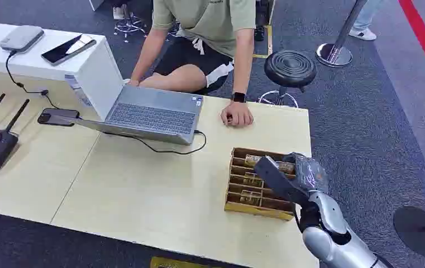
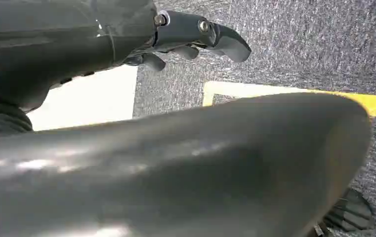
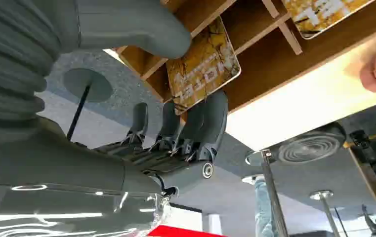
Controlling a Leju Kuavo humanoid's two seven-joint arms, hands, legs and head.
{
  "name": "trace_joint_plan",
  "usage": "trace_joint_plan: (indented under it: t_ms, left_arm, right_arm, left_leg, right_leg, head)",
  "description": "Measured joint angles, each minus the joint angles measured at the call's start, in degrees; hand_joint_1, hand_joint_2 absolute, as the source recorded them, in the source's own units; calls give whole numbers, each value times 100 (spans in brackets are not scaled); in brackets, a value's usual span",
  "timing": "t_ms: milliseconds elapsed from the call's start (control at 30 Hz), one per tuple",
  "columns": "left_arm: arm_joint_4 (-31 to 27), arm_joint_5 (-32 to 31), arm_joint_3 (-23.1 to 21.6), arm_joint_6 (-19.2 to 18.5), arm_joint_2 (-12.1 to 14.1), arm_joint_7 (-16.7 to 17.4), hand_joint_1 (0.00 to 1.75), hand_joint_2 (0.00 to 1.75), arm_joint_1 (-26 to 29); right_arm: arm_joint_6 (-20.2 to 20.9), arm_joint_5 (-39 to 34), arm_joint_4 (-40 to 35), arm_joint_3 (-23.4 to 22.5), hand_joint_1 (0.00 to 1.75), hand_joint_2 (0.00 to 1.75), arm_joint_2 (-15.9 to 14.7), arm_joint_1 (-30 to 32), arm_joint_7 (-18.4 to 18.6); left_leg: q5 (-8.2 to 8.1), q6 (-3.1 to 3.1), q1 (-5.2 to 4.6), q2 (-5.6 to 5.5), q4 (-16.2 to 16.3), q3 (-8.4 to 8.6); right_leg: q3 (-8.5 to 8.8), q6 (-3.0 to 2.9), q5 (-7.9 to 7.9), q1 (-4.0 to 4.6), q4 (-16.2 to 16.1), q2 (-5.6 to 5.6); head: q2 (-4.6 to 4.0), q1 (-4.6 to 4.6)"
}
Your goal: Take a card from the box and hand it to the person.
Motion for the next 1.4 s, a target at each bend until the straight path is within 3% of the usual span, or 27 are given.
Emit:
trace_joint_plan:
  t_ms: [933,1033,1100,1133,1300,1400]
  left_arm:
    - [0,229,9,13,0,37,0,0,0]
    - [0,234,11,15,0,48,0,0,0]
    - [0,238,11,28,2,48,0,0,0]
    - [0,245,11,41,0,48,0,175,0]
    - [0,312,11,70,0,35,0,175,0]
    - [0,332,11,87,0,4,0,175,0]
  right_arm:
    - [13,-77,50,2,105,175,7,0,-44]
    - [15,-79,50,2,113,175,7,0,-46]
    - [15,-79,50,2,133,175,7,0,-44]
    - [15,-81,50,2,131,175,7,0,-44]
    - [13,-87,50,2,150,175,7,-15,-44]
    - [13,-92,50,2,150,175,7,-20,-44]
  left_leg:
    - [0,0,0,0,0,-1]
    - [0,0,0,0,0,-1]
    - [0,0,0,0,0,-1]
    - [0,0,0,0,0,-1]
    - [0,0,0,0,0,-1]
    - [0,0,0,0,0,0]
  right_leg:
    - [0,0,0,0,0,0]
    - [0,0,0,0,0,-1]
    - [0,0,0,0,0,0]
    - [0,0,0,0,0,-1]
    - [0,0,0,0,0,-1]
    - [0,0,0,0,0,-1]
  head:
    - [0,0]
    - [0,2]
    - [0,2]
    - [2,2]
    - [0,0]
    - [0,2]
